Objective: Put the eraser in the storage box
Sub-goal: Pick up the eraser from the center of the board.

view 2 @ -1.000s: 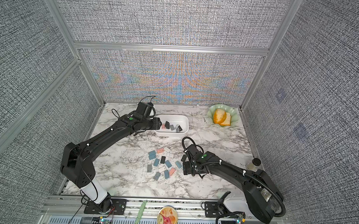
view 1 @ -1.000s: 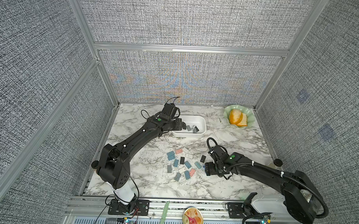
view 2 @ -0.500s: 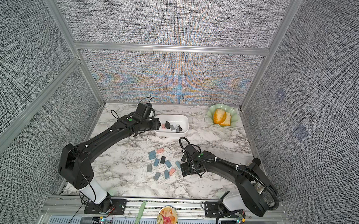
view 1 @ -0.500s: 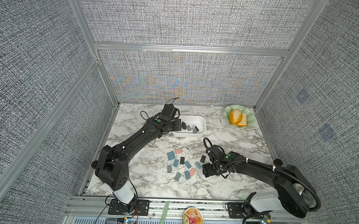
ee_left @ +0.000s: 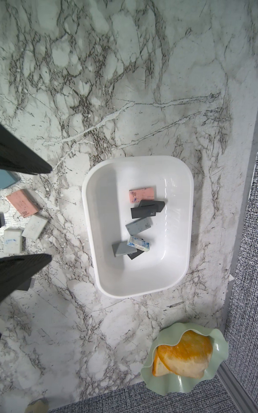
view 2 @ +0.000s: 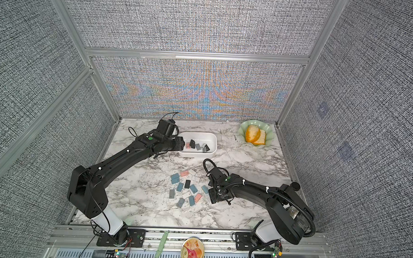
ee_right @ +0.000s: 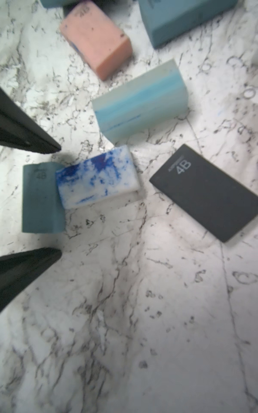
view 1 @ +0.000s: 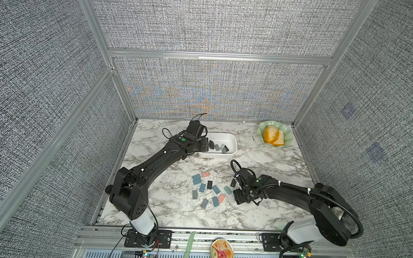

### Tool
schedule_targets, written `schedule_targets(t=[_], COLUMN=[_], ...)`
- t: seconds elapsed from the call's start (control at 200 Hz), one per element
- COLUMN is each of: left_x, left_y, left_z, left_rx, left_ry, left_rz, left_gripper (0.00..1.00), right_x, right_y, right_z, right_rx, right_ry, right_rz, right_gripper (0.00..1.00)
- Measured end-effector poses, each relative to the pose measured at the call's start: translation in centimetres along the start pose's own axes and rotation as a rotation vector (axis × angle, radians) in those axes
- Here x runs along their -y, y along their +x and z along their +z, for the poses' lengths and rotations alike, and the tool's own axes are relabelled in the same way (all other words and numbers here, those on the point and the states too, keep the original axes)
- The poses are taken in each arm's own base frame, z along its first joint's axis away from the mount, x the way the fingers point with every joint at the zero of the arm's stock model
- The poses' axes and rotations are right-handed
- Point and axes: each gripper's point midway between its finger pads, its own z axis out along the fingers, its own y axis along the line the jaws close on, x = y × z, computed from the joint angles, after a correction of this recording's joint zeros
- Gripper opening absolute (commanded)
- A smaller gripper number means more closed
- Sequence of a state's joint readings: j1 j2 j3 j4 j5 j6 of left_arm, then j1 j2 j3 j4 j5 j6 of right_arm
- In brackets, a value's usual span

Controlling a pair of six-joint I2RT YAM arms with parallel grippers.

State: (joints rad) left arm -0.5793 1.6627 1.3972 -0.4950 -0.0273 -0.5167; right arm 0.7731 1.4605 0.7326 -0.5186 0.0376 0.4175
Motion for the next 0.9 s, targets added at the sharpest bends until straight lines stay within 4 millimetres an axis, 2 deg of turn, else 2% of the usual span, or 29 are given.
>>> schedule_targets(t=[0.235, 0.525, 0.645, 0.901], left_x=[-0.21, -0.61, -0.69, -0.75], left_y=[0.09, 0.39, 0.43, 0.53], left_z=[-0.08, -0.43, -0.56, -0.54], left_rx=[0.002, 0.007, 0.009, 0.007], left_ry=[-0.008, -0.021, -0.023, -0.024], left_rz=[-0.007, -0.010, -0.011, -0.013], left_gripper=[0.59, 0.59, 0.59, 0.59], right_x=[-0.85, -0.76, -0.65, -0.56], right_y=[0.23, 0.24, 0.26, 0.16], right_z=[0.02, 0.28, 0.34, 0.16], right_rx=[0.002, 0.006, 0.003, 0.004], right_ry=[-0.009, 0.024, 0.035, 0.046], right_rz=[-0.014, -0.015, -0.014, -0.009], right_gripper=[0.56, 0.56, 0.49, 0.48])
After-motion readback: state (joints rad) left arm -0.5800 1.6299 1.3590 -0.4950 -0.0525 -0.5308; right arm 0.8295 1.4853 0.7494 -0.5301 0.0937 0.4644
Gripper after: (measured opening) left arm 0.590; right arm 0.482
